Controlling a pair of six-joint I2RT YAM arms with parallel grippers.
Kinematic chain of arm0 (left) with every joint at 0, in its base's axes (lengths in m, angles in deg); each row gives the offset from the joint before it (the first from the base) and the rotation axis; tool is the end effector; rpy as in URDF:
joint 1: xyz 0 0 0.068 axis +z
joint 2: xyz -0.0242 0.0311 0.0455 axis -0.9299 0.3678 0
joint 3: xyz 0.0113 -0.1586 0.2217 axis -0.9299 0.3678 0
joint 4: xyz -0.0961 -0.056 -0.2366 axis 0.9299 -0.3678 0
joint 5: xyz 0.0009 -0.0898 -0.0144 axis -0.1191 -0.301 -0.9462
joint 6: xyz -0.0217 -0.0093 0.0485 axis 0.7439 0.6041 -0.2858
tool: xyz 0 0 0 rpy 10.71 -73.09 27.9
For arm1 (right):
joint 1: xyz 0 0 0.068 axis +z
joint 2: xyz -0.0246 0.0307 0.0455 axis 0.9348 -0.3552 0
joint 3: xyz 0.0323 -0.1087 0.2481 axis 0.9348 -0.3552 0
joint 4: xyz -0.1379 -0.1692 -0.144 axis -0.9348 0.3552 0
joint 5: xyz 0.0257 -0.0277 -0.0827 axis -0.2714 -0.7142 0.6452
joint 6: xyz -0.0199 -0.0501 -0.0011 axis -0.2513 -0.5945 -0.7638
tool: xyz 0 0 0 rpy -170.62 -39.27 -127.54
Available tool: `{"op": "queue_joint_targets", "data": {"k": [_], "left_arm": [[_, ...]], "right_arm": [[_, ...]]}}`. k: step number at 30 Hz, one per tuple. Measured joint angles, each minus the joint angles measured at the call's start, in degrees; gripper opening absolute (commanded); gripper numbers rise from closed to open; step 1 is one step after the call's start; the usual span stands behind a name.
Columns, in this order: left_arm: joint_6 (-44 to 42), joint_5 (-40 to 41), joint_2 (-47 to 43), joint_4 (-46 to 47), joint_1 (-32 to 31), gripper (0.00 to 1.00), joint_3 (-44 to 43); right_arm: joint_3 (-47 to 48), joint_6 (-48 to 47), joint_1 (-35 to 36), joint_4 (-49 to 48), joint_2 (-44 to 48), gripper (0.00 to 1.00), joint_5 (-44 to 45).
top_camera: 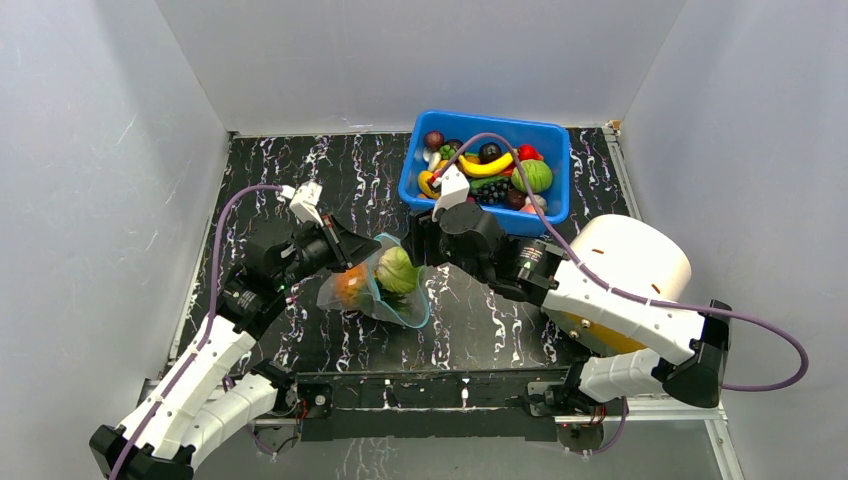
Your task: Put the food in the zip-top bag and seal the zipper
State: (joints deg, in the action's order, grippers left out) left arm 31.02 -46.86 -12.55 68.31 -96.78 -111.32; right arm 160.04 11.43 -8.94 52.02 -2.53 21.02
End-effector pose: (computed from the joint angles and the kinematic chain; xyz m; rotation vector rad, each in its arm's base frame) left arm 0.1566 -0.0976 0.3455 0.0285 1.8343 -1.1900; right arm 0.1518 0.2416 0.3743 -0.4088 1.9857 0.6106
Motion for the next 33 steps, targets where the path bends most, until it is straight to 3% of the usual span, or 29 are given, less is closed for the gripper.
{"op": "queue_joint_targets", "data": {"k": [5, 15, 26, 33], "left_arm": [[-1.49, 0.35, 0.00, -0.63, 0.00, 0.00, 0.00], [-3.37, 0.46, 0.00, -1.68, 0.00, 0.00, 0.00], [-3.78, 0.63, 0.02, -1.70, 0.00, 0.00, 0.00], [-6.69, 2.16, 0.00, -3.39, 0.00, 0.00, -1.38]], "right_arm": [[-1.49, 1.79, -0.15, 2.75, 0.13, 0.42, -1.62], [-10.14, 10.47, -0.15, 6.38, 1.40, 0.56, -4.76], [-12.87, 17.88, -0.15, 8.11, 5.44, 0.49, -6.73], [-12.68, 17.59, -0.20, 4.94, 3.65, 0.35, -4.72]]}}
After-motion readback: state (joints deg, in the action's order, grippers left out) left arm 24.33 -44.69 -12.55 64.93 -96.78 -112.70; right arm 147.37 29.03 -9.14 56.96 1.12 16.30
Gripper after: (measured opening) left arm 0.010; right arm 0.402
